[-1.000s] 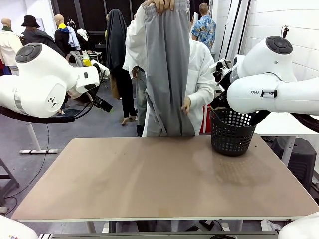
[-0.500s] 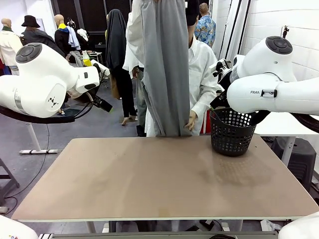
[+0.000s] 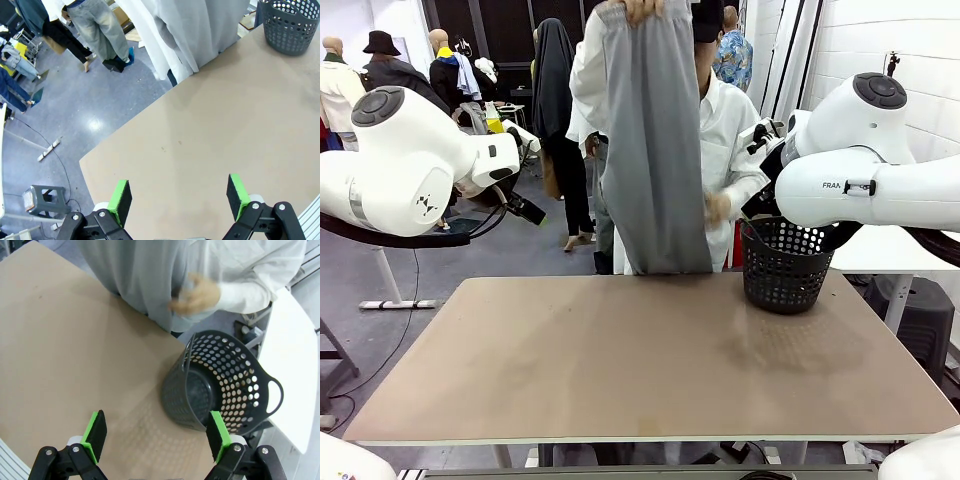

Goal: Fold the training pants.
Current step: Grab both ends of the Training pants handed by a person.

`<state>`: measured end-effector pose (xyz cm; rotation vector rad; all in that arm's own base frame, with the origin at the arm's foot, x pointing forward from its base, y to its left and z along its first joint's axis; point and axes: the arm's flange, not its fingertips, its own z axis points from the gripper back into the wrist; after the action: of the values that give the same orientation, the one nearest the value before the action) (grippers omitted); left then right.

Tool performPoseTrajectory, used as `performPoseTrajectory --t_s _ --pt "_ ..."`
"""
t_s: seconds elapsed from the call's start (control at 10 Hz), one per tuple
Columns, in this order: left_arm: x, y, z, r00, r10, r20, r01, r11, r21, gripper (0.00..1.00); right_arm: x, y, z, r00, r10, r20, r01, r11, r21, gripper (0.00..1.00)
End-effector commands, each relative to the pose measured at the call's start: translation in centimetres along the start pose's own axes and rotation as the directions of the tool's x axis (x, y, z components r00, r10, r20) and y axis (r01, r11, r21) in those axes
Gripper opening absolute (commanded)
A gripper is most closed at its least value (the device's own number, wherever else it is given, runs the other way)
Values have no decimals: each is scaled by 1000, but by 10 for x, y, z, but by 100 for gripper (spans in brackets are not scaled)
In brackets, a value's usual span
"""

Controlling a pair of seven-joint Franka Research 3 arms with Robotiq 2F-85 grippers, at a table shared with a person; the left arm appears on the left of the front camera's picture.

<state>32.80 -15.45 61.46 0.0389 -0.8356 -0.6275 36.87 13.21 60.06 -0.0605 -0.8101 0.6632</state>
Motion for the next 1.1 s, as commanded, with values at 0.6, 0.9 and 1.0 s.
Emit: performPoseTrajectory --t_s 0.6,0.9,1.0 --pt "0 1 0 1000 -6 -1 6 1000 3 100 1 0 1 1000 2 2 -2 1000 -1 100" --pt "0 1 0 1000 -6 -1 6 1000 3 100 1 0 1 1000 2 2 -2 1000 -1 100" --pt "0 1 0 1000 -6 -1 6 1000 3 100 1 0 1 1000 2 2 -2 1000 -1 100"
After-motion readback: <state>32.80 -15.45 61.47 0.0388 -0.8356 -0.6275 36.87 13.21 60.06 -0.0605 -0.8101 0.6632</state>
